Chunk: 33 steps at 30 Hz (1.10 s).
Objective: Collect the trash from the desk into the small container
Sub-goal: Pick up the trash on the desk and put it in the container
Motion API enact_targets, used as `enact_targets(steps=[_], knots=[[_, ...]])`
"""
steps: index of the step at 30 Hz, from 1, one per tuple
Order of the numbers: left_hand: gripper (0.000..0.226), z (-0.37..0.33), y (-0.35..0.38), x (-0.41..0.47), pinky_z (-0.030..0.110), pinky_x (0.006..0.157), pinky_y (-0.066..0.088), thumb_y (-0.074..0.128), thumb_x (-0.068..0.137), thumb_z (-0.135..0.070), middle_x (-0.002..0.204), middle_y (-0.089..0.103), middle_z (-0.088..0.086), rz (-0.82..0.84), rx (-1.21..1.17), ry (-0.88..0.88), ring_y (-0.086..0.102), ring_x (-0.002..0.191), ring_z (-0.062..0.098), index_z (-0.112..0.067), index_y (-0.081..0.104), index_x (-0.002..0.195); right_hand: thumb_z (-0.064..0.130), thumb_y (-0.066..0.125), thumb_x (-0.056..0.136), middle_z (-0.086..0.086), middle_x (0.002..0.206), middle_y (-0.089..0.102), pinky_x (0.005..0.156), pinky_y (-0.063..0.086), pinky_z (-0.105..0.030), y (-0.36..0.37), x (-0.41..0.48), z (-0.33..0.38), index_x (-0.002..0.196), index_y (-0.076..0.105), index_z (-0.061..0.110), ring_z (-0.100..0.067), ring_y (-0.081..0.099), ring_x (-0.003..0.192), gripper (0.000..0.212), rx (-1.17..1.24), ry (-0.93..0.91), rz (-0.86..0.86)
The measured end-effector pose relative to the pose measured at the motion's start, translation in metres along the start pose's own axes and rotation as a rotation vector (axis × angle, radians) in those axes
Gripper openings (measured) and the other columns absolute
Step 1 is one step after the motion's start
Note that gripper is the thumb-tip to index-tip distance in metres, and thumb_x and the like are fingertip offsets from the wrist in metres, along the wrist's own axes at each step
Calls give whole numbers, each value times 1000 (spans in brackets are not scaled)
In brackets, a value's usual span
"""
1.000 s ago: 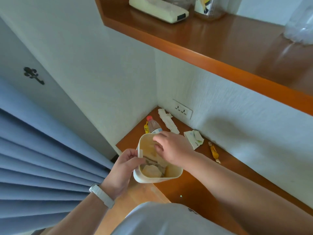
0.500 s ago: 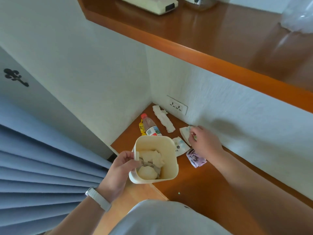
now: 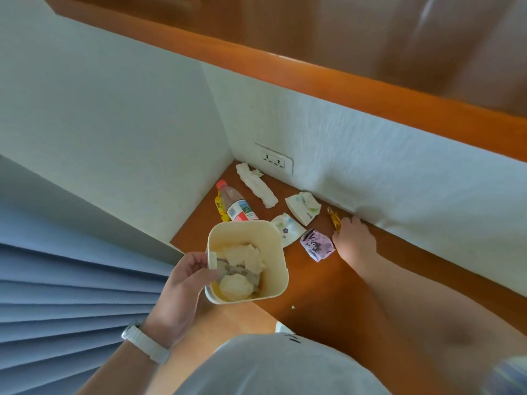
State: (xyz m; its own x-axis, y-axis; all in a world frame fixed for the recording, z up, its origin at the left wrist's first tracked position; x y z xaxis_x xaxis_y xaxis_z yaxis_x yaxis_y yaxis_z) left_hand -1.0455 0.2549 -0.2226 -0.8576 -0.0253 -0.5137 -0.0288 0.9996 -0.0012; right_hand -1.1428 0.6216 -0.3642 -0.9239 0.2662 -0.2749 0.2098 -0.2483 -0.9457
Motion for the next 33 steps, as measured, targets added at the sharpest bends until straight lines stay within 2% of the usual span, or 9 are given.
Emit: enact_targets(steps=[5,11,14,17,21,25,27,29,33], knots=[[33,6,-3,-4,45,81,54,62,71,-13,98,70,28,-50,-50,6,68,84,35,1,59,101,28,45,97,-10,114,55,76,46,-35,-3,4,15,119,52,10,-27,58,103,29,47,-7,13],[32,7,-6,-5,41,75,55,63,72,-14,96,70,26,-35,-64,22,68,78,31,0,59,101,32,49,93,-3,93,54,63,48,-34,-53,-7,34,98,60,15,-23,54,78,21,187,-104,-186],[35,6,-7,-5,30,67,56,63,72,-15,92,70,23,-11,-66,35,68,72,24,1,58,102,36,51,94,2,85,52,57,48,-34,-92,-23,56,97,59,19,-19,53,74,19,196,-206,-283],[38,4,-9,-4,39,78,56,63,72,-15,97,69,27,-2,-87,37,67,79,31,4,57,105,36,55,93,3,89,52,52,42,-29,-120,-39,70,101,61,18,-17,53,70,21,238,-253,-304],[39,-2,-12,-4,44,83,51,63,72,-15,101,64,39,4,-104,58,64,83,36,5,57,105,30,62,91,6,95,54,49,36,-23,-144,-70,108,110,64,15,-10,50,61,24,315,-459,-274],[40,-5,-15,-3,36,75,53,65,70,-16,93,67,26,18,-102,80,67,74,26,3,57,104,33,61,89,8,97,54,52,44,-24,-173,-118,170,113,63,15,-10,52,61,30,351,-735,-265],[41,-6,-18,-4,36,76,53,66,68,-17,90,67,22,17,-124,83,67,75,25,3,57,103,35,57,87,8,92,54,50,40,-21,-182,-144,206,108,63,16,-8,49,60,28,256,-908,-233],[38,-6,-22,-5,36,77,53,66,68,-17,88,68,18,13,-149,80,65,78,27,1,57,100,36,55,87,9,86,53,50,44,-24,-175,-162,235,101,62,18,-10,50,63,24,54,-1019,-180],[35,-6,-28,-12,27,70,57,65,72,-19,84,75,8,38,-175,70,72,78,21,0,57,101,33,56,88,6,81,43,53,47,-32,-145,-171,269,93,55,17,-17,53,67,17,-201,-1065,-99]])
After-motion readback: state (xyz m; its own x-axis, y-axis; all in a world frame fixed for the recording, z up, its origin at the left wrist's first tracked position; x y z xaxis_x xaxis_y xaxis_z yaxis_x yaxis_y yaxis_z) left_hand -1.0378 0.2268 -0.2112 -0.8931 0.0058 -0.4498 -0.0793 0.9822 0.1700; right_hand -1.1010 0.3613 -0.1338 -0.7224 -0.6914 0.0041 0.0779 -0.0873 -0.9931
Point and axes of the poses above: each hand's wrist, its own x-axis towards the middle knuckle, its own y-axis out of the palm, z = x × y, the point moved 9 cm from there along x, towards the middle knuckle
